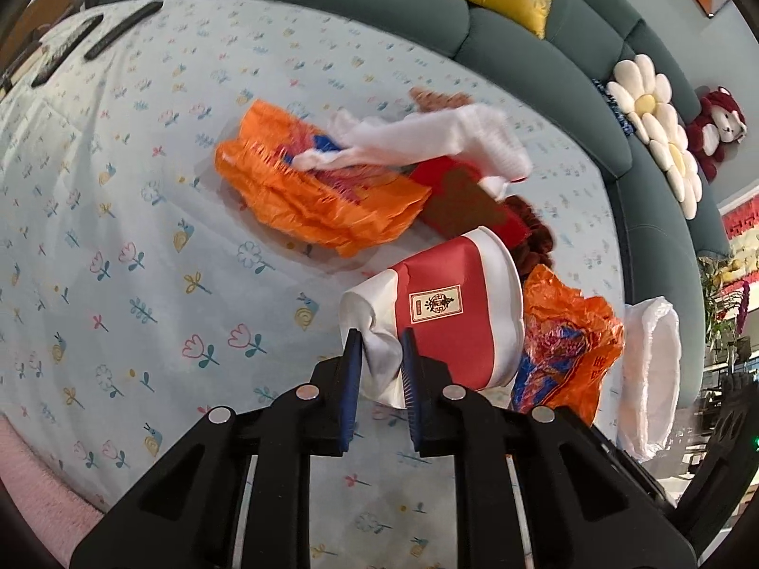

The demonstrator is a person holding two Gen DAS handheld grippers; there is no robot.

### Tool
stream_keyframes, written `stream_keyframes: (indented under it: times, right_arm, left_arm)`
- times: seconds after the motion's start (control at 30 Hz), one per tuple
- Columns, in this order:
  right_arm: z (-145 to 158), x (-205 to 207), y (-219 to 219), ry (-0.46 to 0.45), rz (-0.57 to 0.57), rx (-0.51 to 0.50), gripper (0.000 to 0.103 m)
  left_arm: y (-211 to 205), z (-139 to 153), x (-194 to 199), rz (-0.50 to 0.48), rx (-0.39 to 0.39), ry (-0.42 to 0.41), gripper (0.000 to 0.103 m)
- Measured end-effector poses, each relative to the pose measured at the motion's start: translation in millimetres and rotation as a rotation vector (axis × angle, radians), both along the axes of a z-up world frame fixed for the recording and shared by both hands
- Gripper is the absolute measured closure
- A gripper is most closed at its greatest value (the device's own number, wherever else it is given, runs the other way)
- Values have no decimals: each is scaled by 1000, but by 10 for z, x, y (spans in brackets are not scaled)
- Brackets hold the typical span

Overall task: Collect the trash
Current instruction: 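Grasp the red-and-white cup with the left tool while the right tool grasps the orange bag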

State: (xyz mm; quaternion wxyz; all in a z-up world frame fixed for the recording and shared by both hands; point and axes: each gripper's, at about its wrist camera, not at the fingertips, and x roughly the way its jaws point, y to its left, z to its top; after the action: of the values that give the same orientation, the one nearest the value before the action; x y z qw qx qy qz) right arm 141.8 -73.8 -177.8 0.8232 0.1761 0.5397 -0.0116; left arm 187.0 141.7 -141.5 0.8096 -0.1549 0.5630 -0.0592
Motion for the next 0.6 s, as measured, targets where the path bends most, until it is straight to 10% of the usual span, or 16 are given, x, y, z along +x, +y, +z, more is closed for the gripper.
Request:
stream_keyframes:
  times: [0.6]
  right_arm:
    - [1210,-387,-625,-265,-118,-26,96]
  left_arm:
    - [-753,1215,-304,-141,-28,-248,88]
